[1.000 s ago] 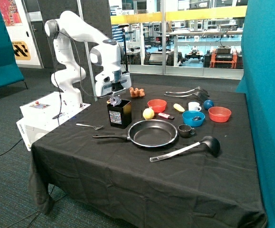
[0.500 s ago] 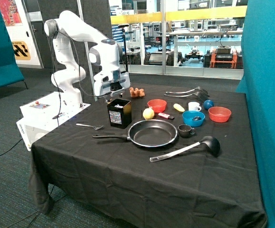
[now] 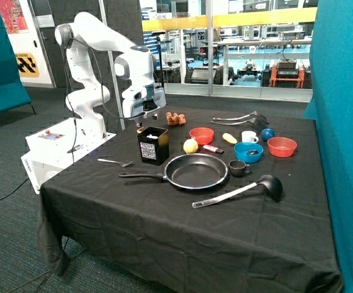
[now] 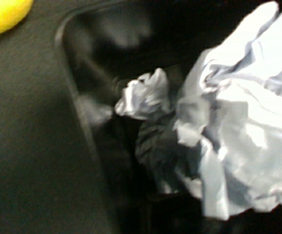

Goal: Throw away the rubbish paper

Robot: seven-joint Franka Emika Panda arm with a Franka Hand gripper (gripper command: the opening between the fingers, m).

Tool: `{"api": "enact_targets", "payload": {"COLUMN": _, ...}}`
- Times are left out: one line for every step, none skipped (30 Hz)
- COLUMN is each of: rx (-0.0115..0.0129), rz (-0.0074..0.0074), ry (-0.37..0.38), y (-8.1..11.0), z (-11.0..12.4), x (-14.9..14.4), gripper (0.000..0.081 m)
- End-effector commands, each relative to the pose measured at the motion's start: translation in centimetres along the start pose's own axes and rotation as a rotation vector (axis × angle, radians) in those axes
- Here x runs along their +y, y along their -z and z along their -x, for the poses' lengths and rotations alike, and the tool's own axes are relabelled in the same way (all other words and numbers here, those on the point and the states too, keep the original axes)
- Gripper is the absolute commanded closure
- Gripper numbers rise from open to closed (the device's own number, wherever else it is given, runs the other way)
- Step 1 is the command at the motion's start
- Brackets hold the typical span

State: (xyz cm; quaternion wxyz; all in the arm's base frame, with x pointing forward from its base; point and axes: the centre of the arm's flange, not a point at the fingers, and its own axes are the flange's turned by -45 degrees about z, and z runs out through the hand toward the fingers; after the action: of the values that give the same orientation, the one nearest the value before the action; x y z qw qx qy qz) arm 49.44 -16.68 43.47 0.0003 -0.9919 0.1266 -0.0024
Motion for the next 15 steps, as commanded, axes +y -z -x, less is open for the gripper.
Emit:
{"api": "enact_targets", "payload": {"rx": -0.0048, "rz": 0.0011, "ry": 0.084, "y": 0.72, "z": 1.54, "x": -1.98, "gripper": 0.0190}}
{"api": "enact_targets", "payload": {"rx": -0.0048, "rz": 0.0010, "ry": 0.095, "y": 0.81, "z": 1.78, "x": -2.25, "gripper": 0.0194}}
{"api": "enact_targets", "payload": {"rx": -0.0048, "rz": 0.0010, "ry": 0.102, "y": 0.90, "z": 1.98, "x": -2.46, "gripper": 0.0198}}
{"api": "enact_targets", "payload": {"rx": -0.0048, "rz": 0.0010, "ry": 0.107, "y": 0.99, "z": 2.12, "x": -2.59, "gripper": 0.0201}}
{"api": "enact_targets", "payload": {"rx": -0.0048, "rz": 0.0010, "ry": 0.111, "y": 1.08, "z": 2.23, "x": -2.68, "gripper": 0.0200}}
{"api": "enact_targets", "payload": {"rx": -0.0048, "rz": 0.0010, "ry": 0.111, "y": 1.14, "z": 2.29, "x": -2.72, "gripper": 0.0200}}
{"api": "enact_targets", "payload": {"rx": -0.0048, "rz": 0.0010, "ry": 0.111, "y": 1.16, "z": 2.32, "x": -2.74, "gripper": 0.0200}}
{"api": "enact_targets", "payload": {"rx": -0.0048, "rz": 0.0010, "ry": 0.111, "y": 1.24, "z": 2.33, "x": -2.74, "gripper": 0.0199}}
{"api": "enact_targets", "payload": {"rx": -0.0048, "rz": 0.0010, "ry": 0.111, "y": 1.28, "z": 2.33, "x": -2.74, "gripper": 0.0201}}
{"api": "enact_targets", "payload": {"rx": -0.0048, "rz": 0.0010, "ry": 0.110, "y": 1.32, "z": 2.29, "x": -2.73, "gripper": 0.0201}}
{"api": "enact_targets", "payload": {"rx": -0.0048, "rz": 0.0010, "ry": 0.109, "y": 1.36, "z": 2.22, "x": -2.72, "gripper": 0.0200}}
{"api": "enact_targets", "payload": {"rx": -0.0048, "rz": 0.0010, "ry": 0.110, "y": 1.41, "z": 2.14, "x": -2.73, "gripper": 0.0199}}
{"api": "enact_targets", "payload": {"rx": -0.0048, "rz": 0.0010, "ry": 0.113, "y": 1.47, "z": 2.04, "x": -2.76, "gripper": 0.0199}}
{"api": "enact_targets", "payload": {"rx": -0.0048, "rz": 0.0010, "ry": 0.117, "y": 1.51, "z": 1.91, "x": -2.82, "gripper": 0.0199}}
{"api": "enact_targets", "payload": {"rx": -0.0048, "rz": 0.0010, "ry": 0.122, "y": 1.50, "z": 1.77, "x": -2.92, "gripper": 0.0200}}
